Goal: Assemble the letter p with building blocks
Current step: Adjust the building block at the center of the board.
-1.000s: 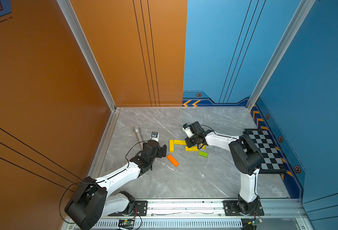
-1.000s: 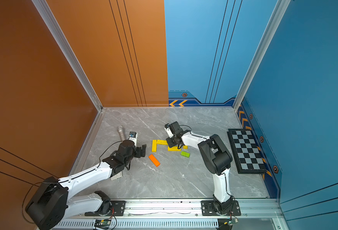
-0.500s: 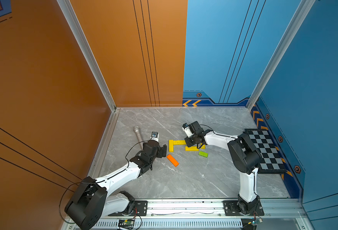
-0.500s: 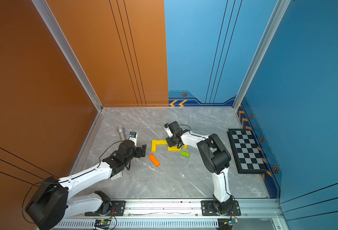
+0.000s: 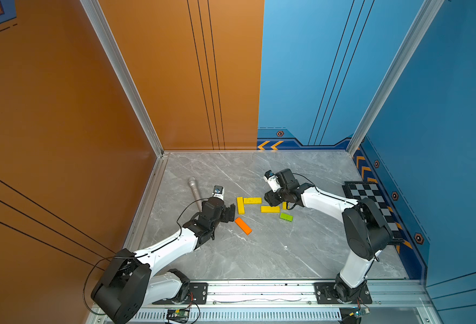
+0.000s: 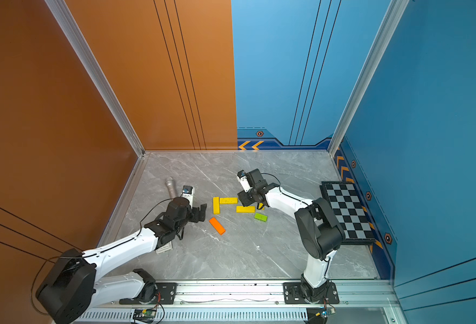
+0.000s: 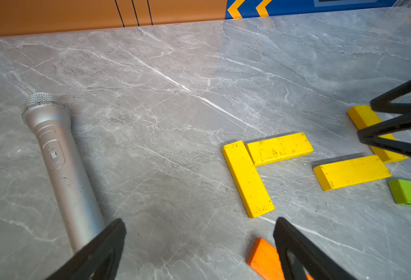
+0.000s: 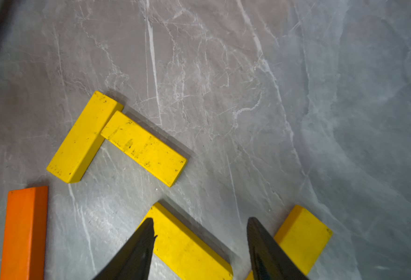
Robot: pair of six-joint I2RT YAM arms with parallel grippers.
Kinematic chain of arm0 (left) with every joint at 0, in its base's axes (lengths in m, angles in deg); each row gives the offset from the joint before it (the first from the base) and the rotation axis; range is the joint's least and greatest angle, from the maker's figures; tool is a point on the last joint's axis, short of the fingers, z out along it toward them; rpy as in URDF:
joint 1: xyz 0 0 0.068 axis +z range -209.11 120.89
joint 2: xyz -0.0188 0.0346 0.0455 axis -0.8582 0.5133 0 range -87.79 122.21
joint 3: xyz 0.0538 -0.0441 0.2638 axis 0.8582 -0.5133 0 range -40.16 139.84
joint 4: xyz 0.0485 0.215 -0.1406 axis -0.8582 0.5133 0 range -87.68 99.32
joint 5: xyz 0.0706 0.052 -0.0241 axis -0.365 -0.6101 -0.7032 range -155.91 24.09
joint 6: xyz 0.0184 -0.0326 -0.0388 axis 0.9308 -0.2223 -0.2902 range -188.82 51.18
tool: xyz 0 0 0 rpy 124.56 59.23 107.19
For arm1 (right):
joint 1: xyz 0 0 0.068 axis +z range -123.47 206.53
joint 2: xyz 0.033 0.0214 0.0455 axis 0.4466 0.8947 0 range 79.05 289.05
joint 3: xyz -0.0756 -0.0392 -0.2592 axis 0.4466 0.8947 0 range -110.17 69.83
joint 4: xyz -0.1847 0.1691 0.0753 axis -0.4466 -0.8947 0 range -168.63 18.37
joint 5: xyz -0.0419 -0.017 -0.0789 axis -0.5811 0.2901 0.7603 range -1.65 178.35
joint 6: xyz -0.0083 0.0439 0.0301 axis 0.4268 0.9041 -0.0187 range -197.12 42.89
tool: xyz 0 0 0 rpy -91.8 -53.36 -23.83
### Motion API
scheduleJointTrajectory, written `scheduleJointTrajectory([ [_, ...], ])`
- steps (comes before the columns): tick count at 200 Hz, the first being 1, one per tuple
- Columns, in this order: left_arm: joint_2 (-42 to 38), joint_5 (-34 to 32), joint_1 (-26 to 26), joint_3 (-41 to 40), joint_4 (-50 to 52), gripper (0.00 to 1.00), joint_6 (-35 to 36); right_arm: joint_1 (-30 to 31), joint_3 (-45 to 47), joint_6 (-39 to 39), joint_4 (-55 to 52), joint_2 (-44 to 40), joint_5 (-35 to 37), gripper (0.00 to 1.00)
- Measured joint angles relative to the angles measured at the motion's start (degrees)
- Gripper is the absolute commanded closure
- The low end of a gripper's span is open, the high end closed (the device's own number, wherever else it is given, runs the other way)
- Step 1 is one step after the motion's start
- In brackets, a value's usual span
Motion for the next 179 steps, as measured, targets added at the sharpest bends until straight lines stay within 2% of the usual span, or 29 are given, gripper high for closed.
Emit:
scheduleJointTrajectory([
  [39,-0.1,0.2,-0.3,0.0,-0.1,0.03,0.0,-1.5,3.9,-1.0,-0.2,-2.1,-1.6,0.36],
  [63,0.5,-0.1,0.3,0.2,-0.1,0.07,-0.1,-1.6,4.2,-0.1,-0.5,-2.0,-1.6,0.39],
  [68,1.1,0.0,0.7,0.6,0.1,0.12,-0.2,-1.6,4.3,0.2,-0.5,-2.0,-1.7,0.39],
  [81,3.0,0.3,2.1,2.1,0.6,0.37,-0.5,-1.3,5.6,1.1,0.2,-2.8,-1.9,0.37],
  [91,4.8,0.9,3.0,3.7,1.0,0.45,-1.1,-1.0,7.6,1.8,1.0,-4.3,-1.9,0.36],
  [104,6.8,1.8,4.0,5.4,1.2,0.64,-1.7,-0.6,10.4,3.1,1.4,-6.8,-1.9,0.38],
  [113,8.3,2.5,4.4,6.3,1.4,0.71,-1.7,-0.2,12.0,3.9,1.6,-8.5,-2.1,0.37],
  [125,10.4,3.2,4.7,7.5,1.6,0.79,-1.9,0.5,14.3,4.9,2.8,-10.9,-3.0,0.29],
  [133,11.8,3.6,4.8,8.3,1.6,0.87,-1.6,1.0,15.9,5.5,3.8,-12.6,-3.2,0.17],
  [145,14.0,4.6,4.8,9.3,1.6,0.90,-1.4,1.9,18.1,6.6,4.8,-15.0,-3.6,0.00],
  [169,17.9,6.5,5.0,11.6,1.5,0.91,-0.9,2.7,20.7,7.5,6.4,-18.1,-4.0,0.00],
  [179,19.8,7.1,5.2,13.0,1.5,0.87,-0.6,2.7,21.7,8.1,7.4,-19.1,-4.1,0.00],
])
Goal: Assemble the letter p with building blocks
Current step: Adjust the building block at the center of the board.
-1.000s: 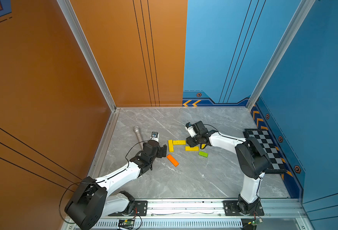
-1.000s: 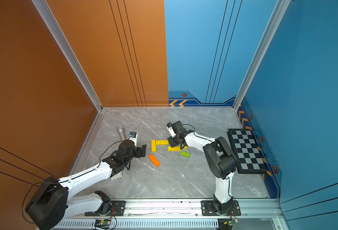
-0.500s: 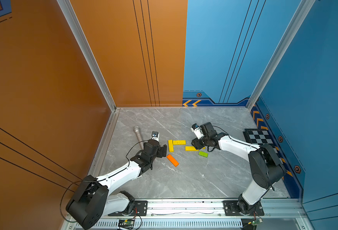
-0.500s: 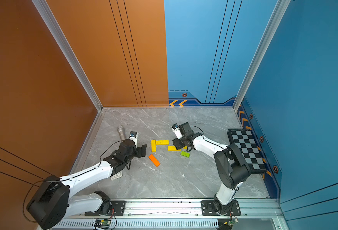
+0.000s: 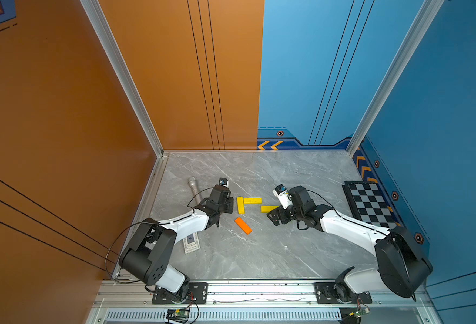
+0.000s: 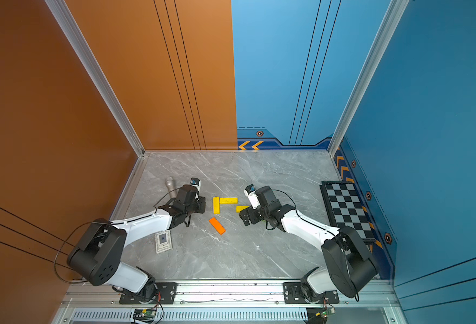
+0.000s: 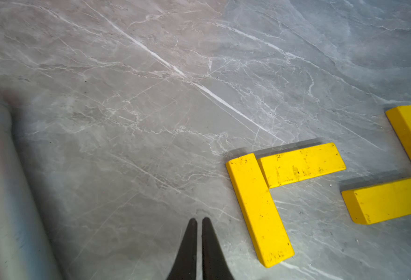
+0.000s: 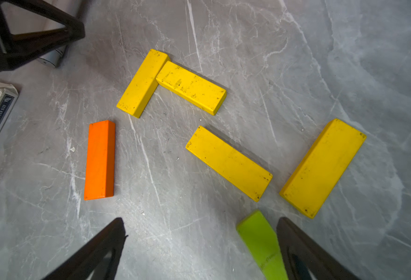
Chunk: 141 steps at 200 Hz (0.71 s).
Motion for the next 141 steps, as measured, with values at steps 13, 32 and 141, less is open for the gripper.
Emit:
scheduleJointTrajectory([
  [13,2.5,0.4,0.3,1.9,-0.1,0.82,0.5,0.0,0.8,0.6,1.0,-0.8,-0.2,0.00],
  [32,6.3,1.0,1.0,4.5,-0.5,0.78,0.6,0.2,1.2,1.5,1.6,-1.0,-0.1,0.00],
  [141,15.6,1.9,1.7,10.2,0.1,0.66,0.9,0.3,4.9,3.4,4.4,-3.4,2.7,0.00],
])
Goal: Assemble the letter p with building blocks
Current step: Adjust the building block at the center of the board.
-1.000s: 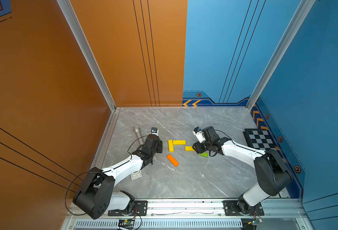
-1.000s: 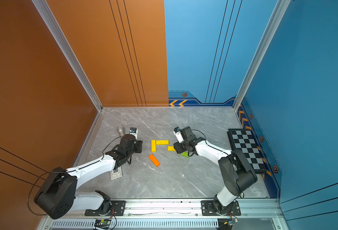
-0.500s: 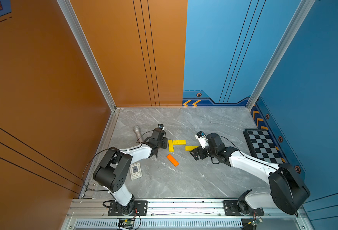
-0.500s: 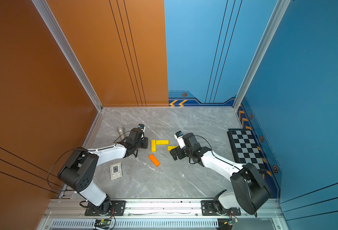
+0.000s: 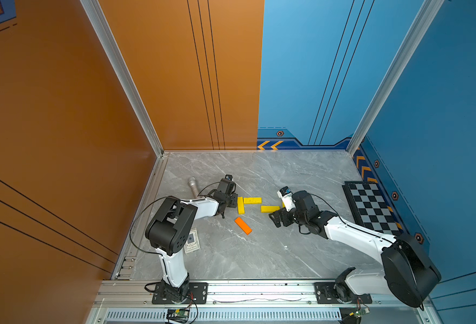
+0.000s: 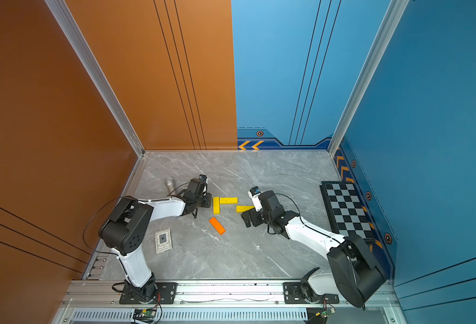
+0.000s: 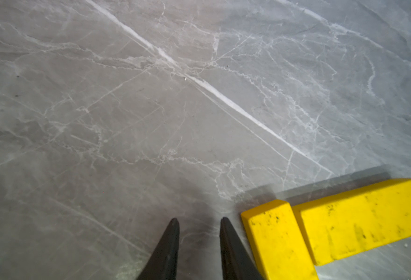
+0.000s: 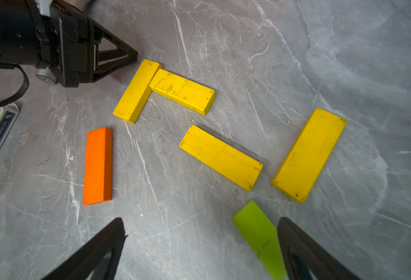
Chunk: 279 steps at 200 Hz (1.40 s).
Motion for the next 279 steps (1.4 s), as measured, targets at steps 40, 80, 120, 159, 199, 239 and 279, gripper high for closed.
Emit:
scheduleJointTrajectory([
  [40,0.2,0.0,-0.6,0.5,0.0,0.65,0.2,0.0,0.0,0.0,0.1,0.0,0.0,0.00],
  [80,1.4,0.0,-1.4,1.1,0.0,0.62,0.2,0.0,0.0,0.0,0.1,0.0,0.6,0.00],
  [120,1.9,0.0,-1.8,1.1,0.0,0.63,0.2,0.0,0.0,0.0,0.1,0.1,1.3,0.00],
  [159,1.9,-0.2,-2.0,1.3,0.3,0.59,0.6,0.0,0.0,0.0,0.1,0.3,1.5,0.00],
  [199,1.2,-2.3,-2.3,1.1,0.9,0.27,1.3,0.0,0.0,-0.1,0.1,1.0,1.5,0.00],
  [239,-5.7,-8.9,-5.0,-1.7,1.4,0.01,3.5,0.0,0.4,-0.3,0.5,1.2,1.5,0.00],
  [279,-11.5,-13.4,-6.8,-4.0,0.2,0.01,5.2,-0.1,0.8,-0.8,1.4,1.7,1.5,0.00],
])
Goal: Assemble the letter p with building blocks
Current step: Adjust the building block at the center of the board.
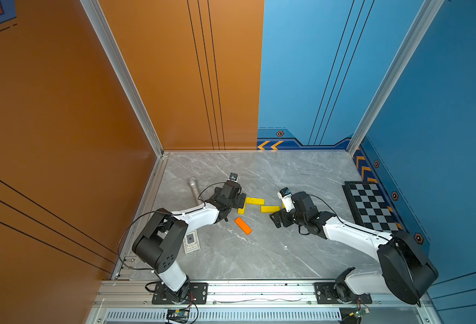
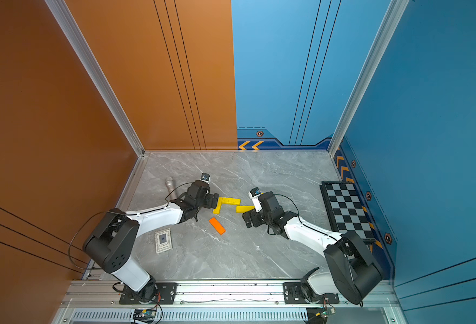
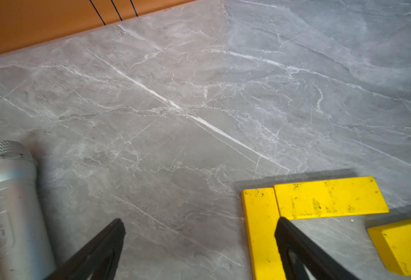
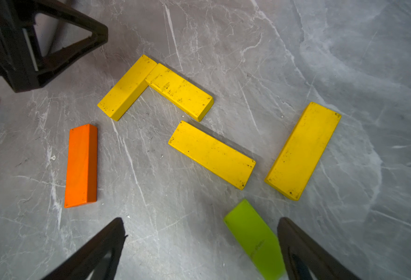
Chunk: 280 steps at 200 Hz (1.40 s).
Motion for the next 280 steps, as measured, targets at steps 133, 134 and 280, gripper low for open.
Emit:
scheduleJointTrajectory([
  [133,-21.3,-8.5,-10.2,-14.5,-2.7,0.01,4.9,0.0,-1.7,-3.9,-3.4,1.0,0.5,0.07],
  [134,-21.5,-8.5,-10.3,-14.6,-2.7,0.01,5.0,0.0,-1.7,-3.9,-3.4,1.0,0.6,0.07],
  [280,-32.5,-8.9,-12.3,-23.0,-5.5,0.01,5.0,-0.3,-3.8,-4.5,-4.3,6.8,3.3,0.14],
])
